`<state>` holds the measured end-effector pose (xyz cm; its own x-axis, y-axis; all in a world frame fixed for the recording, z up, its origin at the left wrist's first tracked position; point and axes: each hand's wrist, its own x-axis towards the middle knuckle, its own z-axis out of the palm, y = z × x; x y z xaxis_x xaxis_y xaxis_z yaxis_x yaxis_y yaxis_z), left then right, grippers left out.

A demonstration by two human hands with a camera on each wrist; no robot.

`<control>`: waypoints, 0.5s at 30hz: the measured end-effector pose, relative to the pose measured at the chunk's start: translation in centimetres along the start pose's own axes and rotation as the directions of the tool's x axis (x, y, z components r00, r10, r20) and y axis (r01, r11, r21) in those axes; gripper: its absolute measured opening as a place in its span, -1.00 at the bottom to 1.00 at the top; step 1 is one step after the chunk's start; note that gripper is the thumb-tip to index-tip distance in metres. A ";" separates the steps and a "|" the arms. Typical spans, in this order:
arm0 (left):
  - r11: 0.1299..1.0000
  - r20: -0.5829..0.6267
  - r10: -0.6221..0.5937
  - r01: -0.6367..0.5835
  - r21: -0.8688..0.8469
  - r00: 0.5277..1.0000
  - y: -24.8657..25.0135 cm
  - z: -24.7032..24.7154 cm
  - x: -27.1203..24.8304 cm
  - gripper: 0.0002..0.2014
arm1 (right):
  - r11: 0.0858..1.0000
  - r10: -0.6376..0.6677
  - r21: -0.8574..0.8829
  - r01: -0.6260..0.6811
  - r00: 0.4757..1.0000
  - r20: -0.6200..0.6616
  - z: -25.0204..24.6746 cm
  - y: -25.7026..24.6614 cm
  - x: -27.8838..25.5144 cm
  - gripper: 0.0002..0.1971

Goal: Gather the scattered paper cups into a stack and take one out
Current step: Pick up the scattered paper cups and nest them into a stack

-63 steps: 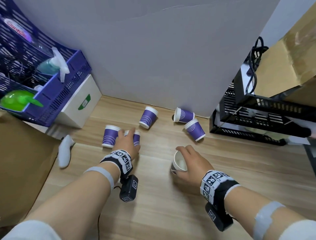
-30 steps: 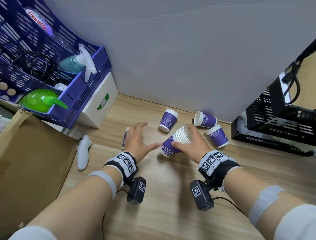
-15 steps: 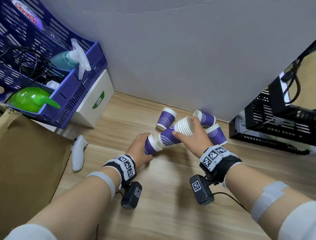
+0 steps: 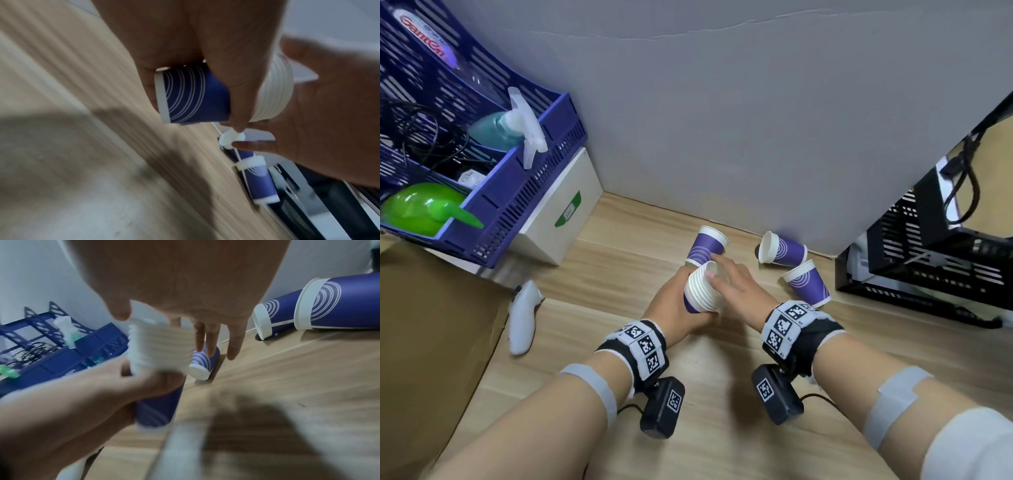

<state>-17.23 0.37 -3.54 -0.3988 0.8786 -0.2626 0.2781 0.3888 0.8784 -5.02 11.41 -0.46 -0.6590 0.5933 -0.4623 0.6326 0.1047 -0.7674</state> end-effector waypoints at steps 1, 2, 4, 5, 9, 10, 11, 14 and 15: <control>0.998 -0.035 -0.047 0.048 0.029 0.998 -0.6 -0.5 0.1 -0.34 | 1.000 0.005 -0.015 -0.006 0.999 -0.045 -0.3 0.4 1.1 -0.39; 0.994 -0.071 -0.093 0.097 0.056 0.993 -1.4 -1.1 0.2 -0.33 | 0.999 0.013 -0.038 -0.017 0.993 -0.116 -0.7 0.7 2.2 -0.40; 0.975 -0.114 -0.168 0.182 0.127 0.979 -2.9 -2.3 0.5 -0.32 | 0.994 0.028 -0.093 -0.052 0.969 -0.247 -1.4 1.1 4.3 -0.37; 0.964 -0.123 -0.190 0.208 0.165 0.974 -3.5 -2.9 0.7 -0.32 | 0.990 0.030 -0.127 -0.068 0.960 -0.278 -1.7 1.2 5.3 -0.34; 0.927 -0.155 -0.223 0.259 0.272 0.962 -5.2 -4.2 0.9 -0.33 | 0.958 0.030 -0.268 -0.104 0.963 -0.268 -1.7 0.9 8.1 -0.27; 0.922 -0.165 -0.232 0.271 0.276 0.959 -5.4 -4.3 1.0 -0.33 | 0.955 0.018 -0.283 -0.094 0.965 -0.262 -1.6 0.9 8.7 -0.27; 0.920 -0.170 -0.238 0.278 0.278 0.956 -5.4 -4.4 1.1 -0.34 | 0.957 0.007 -0.278 -0.081 0.966 -0.259 -1.4 0.9 9.1 -0.28; 0.905 -0.154 -0.248 0.285 0.316 0.956 -5.3 -4.3 1.6 -0.34 | 0.975 0.022 -0.207 -0.075 0.969 -0.247 -0.8 1.4 9.6 -0.48; 0.899 -0.144 -0.250 0.285 0.333 0.957 -5.2 -4.2 1.7 -0.34 | 0.981 0.031 -0.177 -0.076 0.970 -0.241 -0.6 1.5 9.4 -0.61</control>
<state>-23.00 -1.31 -6.88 -0.5775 0.7037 -0.4138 0.4269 0.6924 0.5817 -10.07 17.62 -5.68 -0.5216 0.7709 -0.3656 0.7427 0.1994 -0.6392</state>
